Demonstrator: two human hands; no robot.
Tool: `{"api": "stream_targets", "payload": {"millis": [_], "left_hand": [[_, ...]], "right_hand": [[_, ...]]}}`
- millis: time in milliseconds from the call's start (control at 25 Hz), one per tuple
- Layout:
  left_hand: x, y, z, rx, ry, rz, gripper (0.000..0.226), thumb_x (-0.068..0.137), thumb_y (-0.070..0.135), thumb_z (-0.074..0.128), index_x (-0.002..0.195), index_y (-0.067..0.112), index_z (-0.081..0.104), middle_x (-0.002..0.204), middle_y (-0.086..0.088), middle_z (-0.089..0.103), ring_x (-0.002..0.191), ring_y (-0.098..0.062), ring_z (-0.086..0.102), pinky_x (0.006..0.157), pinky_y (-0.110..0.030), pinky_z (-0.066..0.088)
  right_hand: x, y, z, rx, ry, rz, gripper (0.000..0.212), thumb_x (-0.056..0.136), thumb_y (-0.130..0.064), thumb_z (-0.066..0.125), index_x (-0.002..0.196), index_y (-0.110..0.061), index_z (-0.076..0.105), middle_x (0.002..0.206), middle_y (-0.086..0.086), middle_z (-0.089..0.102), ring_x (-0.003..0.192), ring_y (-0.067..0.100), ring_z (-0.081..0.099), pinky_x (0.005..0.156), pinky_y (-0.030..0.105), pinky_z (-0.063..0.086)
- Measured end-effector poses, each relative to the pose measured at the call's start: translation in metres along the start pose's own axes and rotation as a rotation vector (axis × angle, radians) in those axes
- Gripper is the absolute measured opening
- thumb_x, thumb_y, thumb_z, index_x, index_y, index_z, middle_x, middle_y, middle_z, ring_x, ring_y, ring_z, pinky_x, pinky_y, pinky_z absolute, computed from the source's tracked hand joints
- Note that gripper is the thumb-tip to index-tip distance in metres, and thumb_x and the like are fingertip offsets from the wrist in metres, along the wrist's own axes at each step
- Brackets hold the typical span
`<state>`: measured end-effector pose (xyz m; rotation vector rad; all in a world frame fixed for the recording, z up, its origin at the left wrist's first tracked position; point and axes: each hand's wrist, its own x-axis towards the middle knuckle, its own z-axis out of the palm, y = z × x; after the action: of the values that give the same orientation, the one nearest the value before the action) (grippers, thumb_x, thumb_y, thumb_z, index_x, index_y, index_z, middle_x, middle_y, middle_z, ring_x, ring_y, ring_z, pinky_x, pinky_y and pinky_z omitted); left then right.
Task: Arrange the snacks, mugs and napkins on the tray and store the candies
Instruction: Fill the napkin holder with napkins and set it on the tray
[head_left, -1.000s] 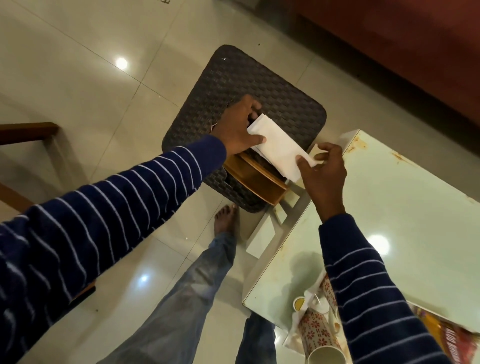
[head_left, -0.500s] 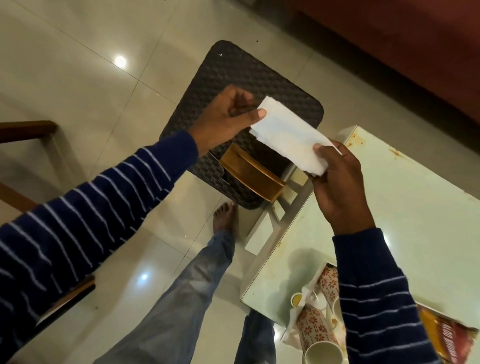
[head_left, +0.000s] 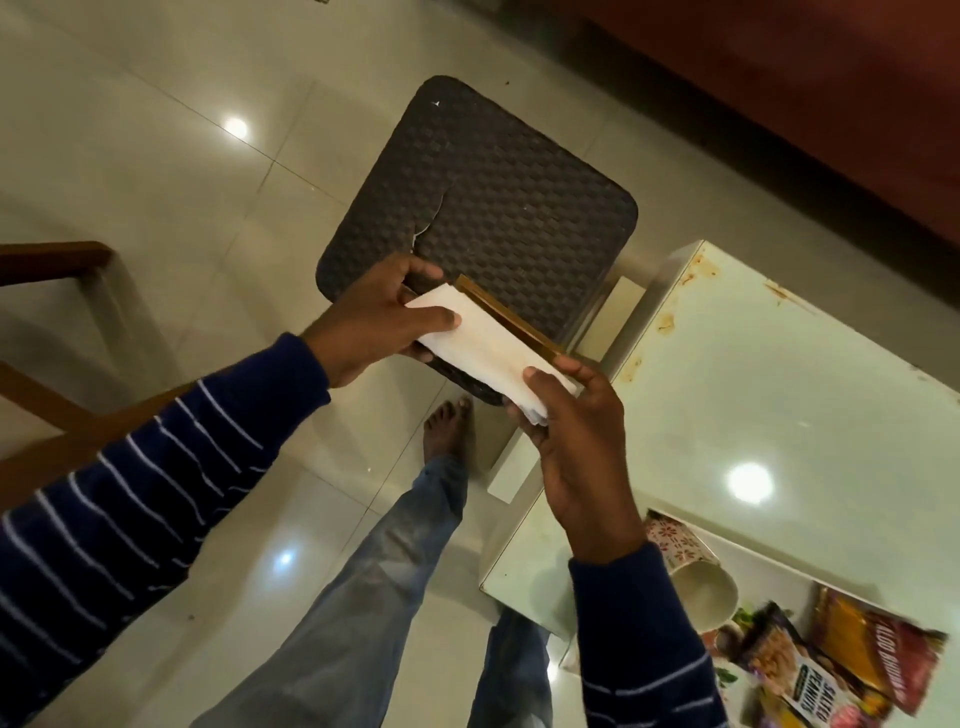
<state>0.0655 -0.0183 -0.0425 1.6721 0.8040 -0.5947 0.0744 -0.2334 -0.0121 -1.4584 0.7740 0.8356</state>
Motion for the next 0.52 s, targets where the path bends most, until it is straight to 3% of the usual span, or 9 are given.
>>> {"api": "stream_targets", "payload": {"millis": [80,240,320,440,520], "left_hand": [[0.006,-0.005,0.004,0.002,0.069,-0.027,0.048,0.082,0.023,0.078,0.12,0.026,0.05,0.115,0.003,0.055,0.089,-0.017,0.067,0.056,-0.02,0.056],[0.02,-0.004,0.007,0.046,0.15,-0.055,0.043,0.078,0.028,0.081,0.109,0.028,0.051,0.098,0.002,0.062,0.058,-0.007,0.069,0.048,-0.015,0.05],[0.026,-0.002,0.008,0.095,0.183,-0.038,0.041,0.076,0.033,0.082,0.105,0.029,0.053,0.096,0.001,0.063,0.064,-0.009,0.067,0.048,-0.017,0.05],[0.034,-0.004,0.011,0.159,0.242,-0.002,0.041,0.077,0.038,0.08,0.106,0.025,0.055,0.102,0.001,0.063,0.089,-0.015,0.064,0.071,-0.027,0.056],[0.034,-0.008,0.012,0.21,0.265,0.031,0.04,0.08,0.042,0.077,0.108,0.023,0.055,0.098,0.006,0.061,0.088,-0.01,0.061,0.069,-0.021,0.051]], "right_hand": [[0.003,0.006,0.002,0.076,0.072,0.047,0.042,0.085,-0.021,0.078,0.12,-0.019,0.055,0.112,0.002,0.062,0.092,0.029,0.072,0.073,0.037,0.064],[0.014,0.011,0.004,0.137,0.151,0.064,0.039,0.086,-0.018,0.077,0.118,-0.011,0.056,0.109,0.009,0.066,0.085,0.026,0.076,0.066,0.03,0.062],[0.021,0.011,0.005,0.183,0.174,0.071,0.035,0.087,-0.013,0.075,0.117,-0.008,0.059,0.103,0.012,0.069,0.076,0.022,0.076,0.061,0.025,0.059],[0.03,0.014,0.006,0.202,0.177,0.089,0.026,0.089,-0.01,0.072,0.113,-0.004,0.064,0.1,0.014,0.071,0.071,0.017,0.072,0.061,0.024,0.057],[0.034,0.018,0.005,0.072,0.264,0.057,0.018,0.091,-0.013,0.069,0.108,-0.009,0.067,0.102,0.01,0.072,0.078,0.016,0.071,0.068,0.029,0.06]]}}
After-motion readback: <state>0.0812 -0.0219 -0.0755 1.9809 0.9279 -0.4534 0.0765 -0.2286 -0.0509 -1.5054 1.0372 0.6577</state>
